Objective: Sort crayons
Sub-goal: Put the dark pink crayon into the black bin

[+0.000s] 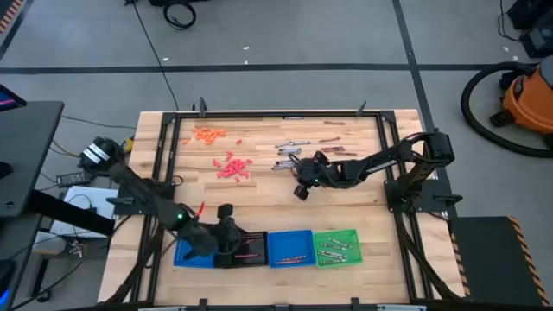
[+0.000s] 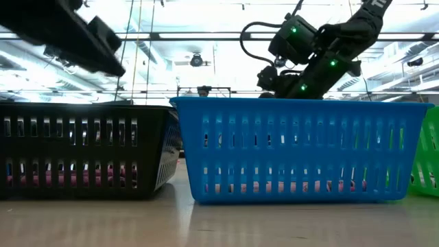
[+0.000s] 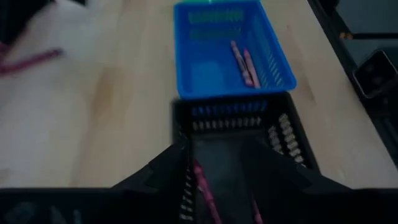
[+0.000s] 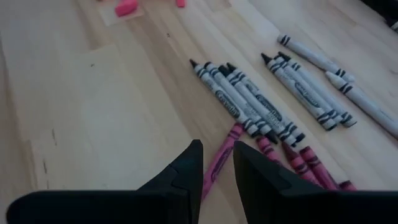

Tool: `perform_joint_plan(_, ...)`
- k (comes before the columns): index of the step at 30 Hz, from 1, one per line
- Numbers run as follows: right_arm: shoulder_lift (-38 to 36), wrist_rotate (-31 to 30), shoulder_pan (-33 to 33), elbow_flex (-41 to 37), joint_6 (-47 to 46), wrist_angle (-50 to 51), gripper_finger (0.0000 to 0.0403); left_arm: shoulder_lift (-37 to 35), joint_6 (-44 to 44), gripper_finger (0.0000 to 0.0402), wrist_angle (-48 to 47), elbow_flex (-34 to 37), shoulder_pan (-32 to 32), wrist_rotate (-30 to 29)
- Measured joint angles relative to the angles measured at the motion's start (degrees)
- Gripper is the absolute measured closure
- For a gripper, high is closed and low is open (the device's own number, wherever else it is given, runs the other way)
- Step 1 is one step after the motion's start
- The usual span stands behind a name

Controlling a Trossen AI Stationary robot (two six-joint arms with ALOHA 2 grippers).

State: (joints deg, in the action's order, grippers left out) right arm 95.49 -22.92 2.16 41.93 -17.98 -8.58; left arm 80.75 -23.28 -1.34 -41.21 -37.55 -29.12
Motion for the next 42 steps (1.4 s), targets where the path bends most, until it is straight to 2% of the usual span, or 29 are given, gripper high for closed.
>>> perform_joint_plan(6, 5.5, -0.1, 0.2, 0.3, 0.0, -3.4, 0.0306, -4.3, 3.5, 0.0233, -1.6, 0.0, 2.4, -1.8)
perform_joint_plan(9, 7.7, -2.0, 0.2, 0.8, -1.0, -3.5, 0.0306, -6.0, 3.6, 0.0233, -4.1, 0.0, 4.0, -1.8)
perform_joint_plan(17, 10.9, -3.1, 0.1, 0.9, -3.5, -5.9, 0.0306, -10.0, 5.0, 0.0233, -7.4, 0.0, 6.2, -1.9)
perform_joint_plan(23, 11.6, -1.5, -0.1, 0.9, -5.4, -5.3, 0.0313, -10.3, 7.2, 0.0233, -8.5, 0.0, 6.9, -1.7)
perform_joint_plan(33, 11.1, 1.1, 0.0, 0.9, -4.5, -4.5, 0.0369, -10.3, 9.1, 0.0233, -10.5, 0.0, 7.1, -1.7)
perform_joint_plan(42, 10.6, 2.4, 0.6, 0.8, -3.3, -4.5, 0.0371, -10.3, 8.0, 0.0233, -12.0, 0.0, 7.5, -1.7)
